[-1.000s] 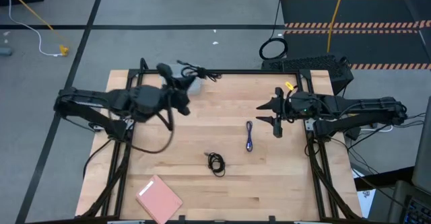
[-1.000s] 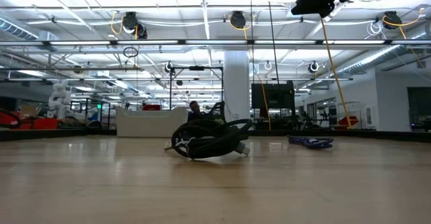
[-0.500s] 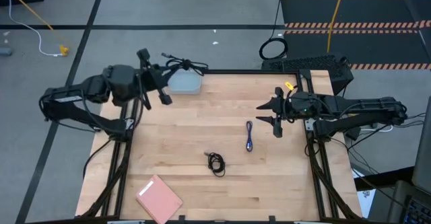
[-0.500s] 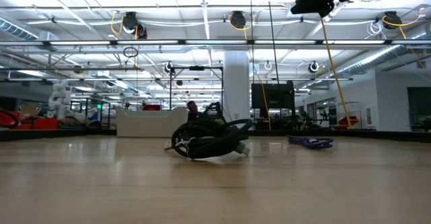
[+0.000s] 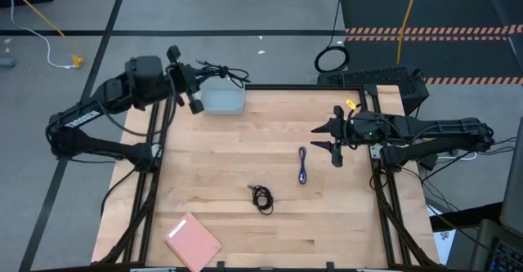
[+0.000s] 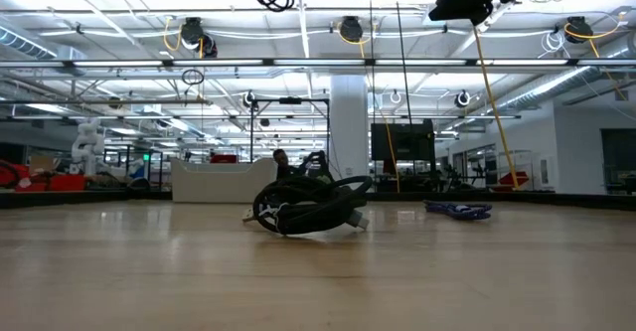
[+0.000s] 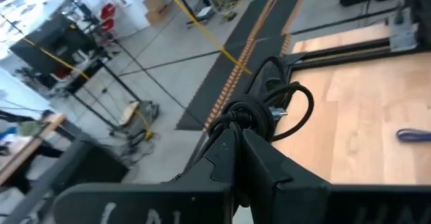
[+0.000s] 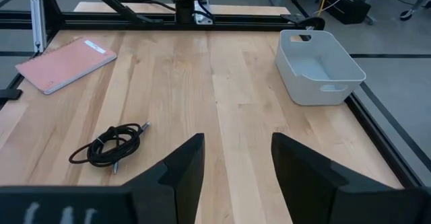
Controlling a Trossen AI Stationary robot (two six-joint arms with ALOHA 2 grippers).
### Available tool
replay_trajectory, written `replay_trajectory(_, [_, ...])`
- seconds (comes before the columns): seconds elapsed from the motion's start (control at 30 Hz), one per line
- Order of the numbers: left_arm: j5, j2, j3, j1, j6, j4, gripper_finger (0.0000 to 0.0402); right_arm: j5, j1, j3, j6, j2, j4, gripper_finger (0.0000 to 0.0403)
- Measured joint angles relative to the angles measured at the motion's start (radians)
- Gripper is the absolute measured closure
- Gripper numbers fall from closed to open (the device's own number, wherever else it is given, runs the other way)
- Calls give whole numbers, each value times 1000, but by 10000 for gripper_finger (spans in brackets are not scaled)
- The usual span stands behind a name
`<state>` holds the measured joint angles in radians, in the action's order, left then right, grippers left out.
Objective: Pick and place USB-C Cables
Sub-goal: Put the left black charger cable into the white bin
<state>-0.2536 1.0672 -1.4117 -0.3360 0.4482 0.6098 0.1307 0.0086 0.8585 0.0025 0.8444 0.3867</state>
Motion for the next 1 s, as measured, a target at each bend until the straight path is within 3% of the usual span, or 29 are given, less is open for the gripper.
replay_trajectory(0.2, [93, -9, 0, -87, -90, 74, 381, 0, 0, 0, 5, 0, 8, 238])
replay_trajectory(0.43, [126, -25, 0, -86, -243, 153, 393, 0, 0, 0, 21, 0, 19, 238])
replay_trajectory(0.7, [-34, -11, 0, -96, -250, 185, 383, 0, 0, 0, 38, 0, 20, 238])
replay_trajectory(0.87, [-42, 43, 0, -142, -286, 230, 393, 0, 0, 0, 37, 0, 19, 238])
replay_trajectory(1.0, [-44, 113, 0, -200, -286, 232, 380, 0, 0, 0, 21, 0, 18, 238])
